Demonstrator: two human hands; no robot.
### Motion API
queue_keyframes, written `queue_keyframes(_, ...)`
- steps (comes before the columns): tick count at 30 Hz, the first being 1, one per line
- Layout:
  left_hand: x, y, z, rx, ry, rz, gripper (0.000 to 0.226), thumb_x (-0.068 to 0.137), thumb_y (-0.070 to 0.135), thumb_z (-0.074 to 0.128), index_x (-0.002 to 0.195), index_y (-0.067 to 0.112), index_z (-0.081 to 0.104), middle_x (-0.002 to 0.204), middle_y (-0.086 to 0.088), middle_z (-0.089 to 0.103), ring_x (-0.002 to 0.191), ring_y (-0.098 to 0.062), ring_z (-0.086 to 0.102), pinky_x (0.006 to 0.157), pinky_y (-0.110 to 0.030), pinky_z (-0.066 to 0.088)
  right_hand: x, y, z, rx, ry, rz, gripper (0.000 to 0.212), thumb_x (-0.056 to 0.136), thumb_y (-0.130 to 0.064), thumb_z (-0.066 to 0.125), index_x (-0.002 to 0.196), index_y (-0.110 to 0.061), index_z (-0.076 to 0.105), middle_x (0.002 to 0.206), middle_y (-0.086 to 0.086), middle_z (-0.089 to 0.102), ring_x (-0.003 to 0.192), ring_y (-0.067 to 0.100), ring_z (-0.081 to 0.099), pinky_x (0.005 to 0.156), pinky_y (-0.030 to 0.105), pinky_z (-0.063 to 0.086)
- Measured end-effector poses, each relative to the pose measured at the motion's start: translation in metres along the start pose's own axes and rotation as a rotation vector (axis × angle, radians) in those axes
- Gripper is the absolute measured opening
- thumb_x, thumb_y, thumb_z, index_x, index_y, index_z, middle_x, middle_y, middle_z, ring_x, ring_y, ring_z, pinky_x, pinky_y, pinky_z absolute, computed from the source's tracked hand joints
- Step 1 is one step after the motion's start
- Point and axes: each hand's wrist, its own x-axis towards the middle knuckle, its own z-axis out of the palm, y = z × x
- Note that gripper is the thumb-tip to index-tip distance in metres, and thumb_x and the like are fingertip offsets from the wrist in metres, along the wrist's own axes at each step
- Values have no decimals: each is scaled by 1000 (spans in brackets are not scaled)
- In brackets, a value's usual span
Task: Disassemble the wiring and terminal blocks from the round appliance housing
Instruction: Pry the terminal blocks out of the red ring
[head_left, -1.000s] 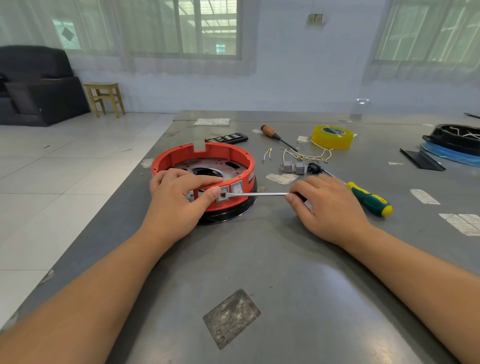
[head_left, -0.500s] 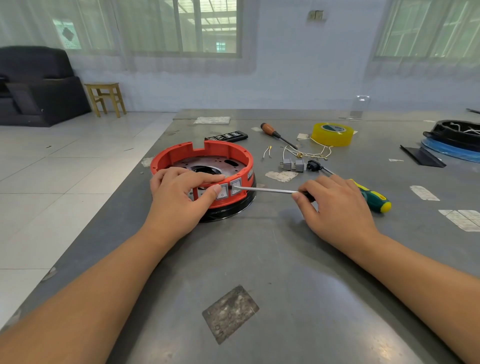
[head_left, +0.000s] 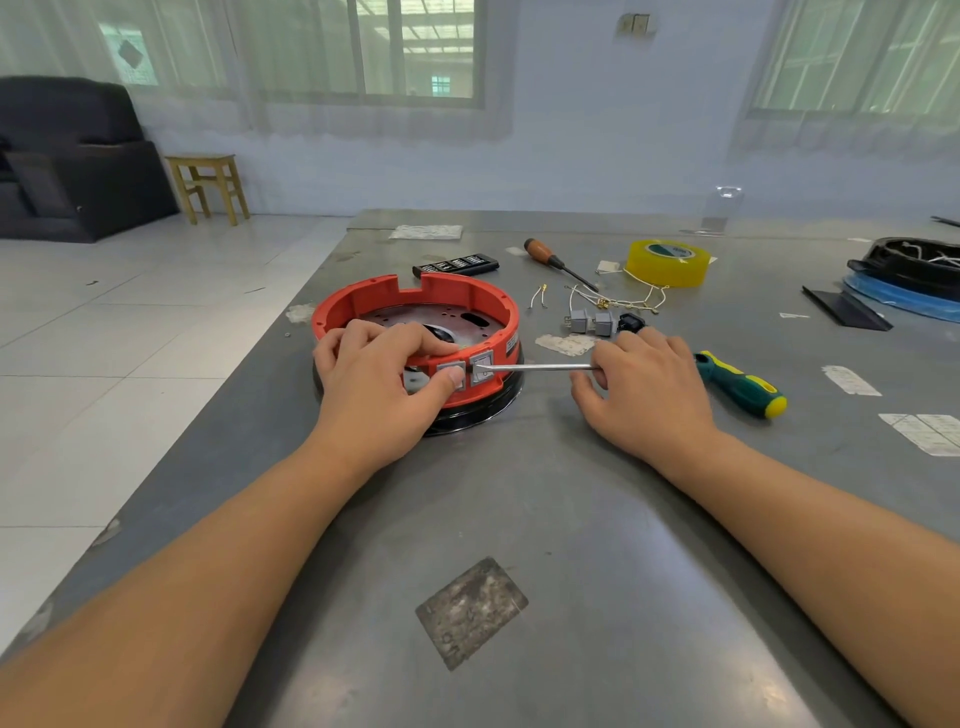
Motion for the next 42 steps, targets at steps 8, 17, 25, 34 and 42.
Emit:
queue_keyframes(8, 1, -2, -3, -21, -64, 29, 25, 85, 57, 60, 110, 55, 58, 95, 25, 56, 101, 7, 31, 106, -31, 15, 32, -11, 17, 0, 101, 84, 42, 104, -37, 46, 88, -7, 70, 85, 13, 64, 88, 35, 54, 82, 46, 42)
queue_keyframes(17, -1, -5, -7, -82, -48, 107, 16, 89, 50, 66, 103, 56, 68, 99, 35, 63, 111, 9, 45, 109, -19, 11, 41, -12, 20, -43, 117, 52, 46, 103, -43, 35, 91, -8, 62, 93, 14, 60, 89, 33, 52, 82, 47, 44)
queue_keyframes(25, 1, -9, -16, -107, -99, 138, 23, 90, 37, 80, 105, 52, 73, 105, 27, 71, 111, -10, 60, 108, -56, 33, 20, 0, 6, -41, 120, -6, 47, 97, -60, 33, 90, -18, 53, 88, 5, 55, 87, 27, 49, 84, 43, 41)
queue_keyframes(34, 1, -9, -17, -103, -131, 133, 20, 90, 37, 79, 105, 50, 73, 102, 27, 69, 107, -9, 55, 109, -50, 29, -23, 16, -10, 94, 52, 6, 54, 101, -61, 23, 94, -24, 62, 88, -3, 50, 89, 19, 44, 84, 39, 32)
queue_keyframes(42, 2, -11, -16, -91, -138, 123, 23, 91, 32, 80, 107, 47, 74, 96, 33, 65, 100, -13, 53, 110, -54, 30, -38, 10, -16, 63, -9, 60, 56, 99, -67, 30, 89, -29, 68, 86, -3, 52, 91, 22, 48, 87, 40, 35)
